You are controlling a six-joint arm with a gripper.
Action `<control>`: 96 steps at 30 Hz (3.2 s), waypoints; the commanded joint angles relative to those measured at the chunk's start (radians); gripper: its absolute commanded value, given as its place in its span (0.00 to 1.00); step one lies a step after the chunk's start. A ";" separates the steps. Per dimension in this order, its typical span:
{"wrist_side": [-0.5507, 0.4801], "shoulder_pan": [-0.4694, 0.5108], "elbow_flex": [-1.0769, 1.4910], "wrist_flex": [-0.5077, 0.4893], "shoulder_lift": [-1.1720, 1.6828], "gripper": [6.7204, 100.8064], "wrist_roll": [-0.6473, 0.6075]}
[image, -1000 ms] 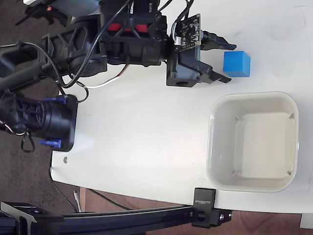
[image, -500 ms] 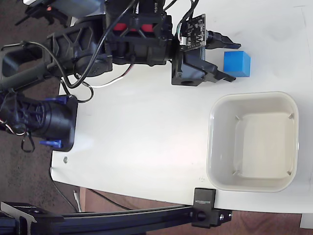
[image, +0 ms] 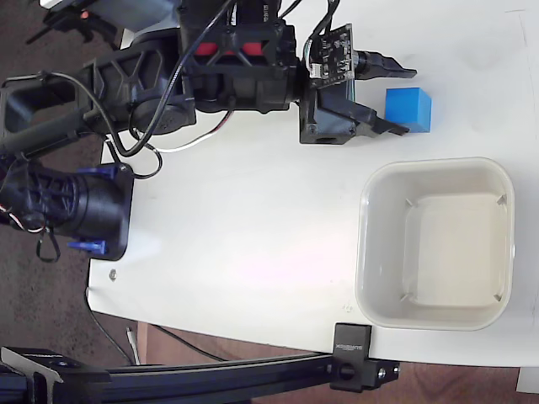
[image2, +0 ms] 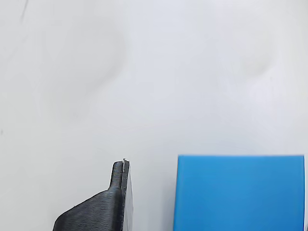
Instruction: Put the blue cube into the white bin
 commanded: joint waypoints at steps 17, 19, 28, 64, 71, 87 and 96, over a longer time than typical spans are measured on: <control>0.011 0.014 0.017 -0.057 0.057 0.64 -0.025; 0.015 0.015 0.017 -0.058 0.055 0.56 -0.028; 0.017 0.023 0.002 -0.035 0.060 0.41 -0.032; -0.224 0.411 -0.769 0.572 -0.075 0.87 -0.321; -0.172 0.400 -0.765 0.643 -0.055 0.99 -0.339; -0.020 0.196 0.816 0.430 1.304 0.99 -0.322; 0.035 0.107 1.236 0.342 1.671 0.99 -0.262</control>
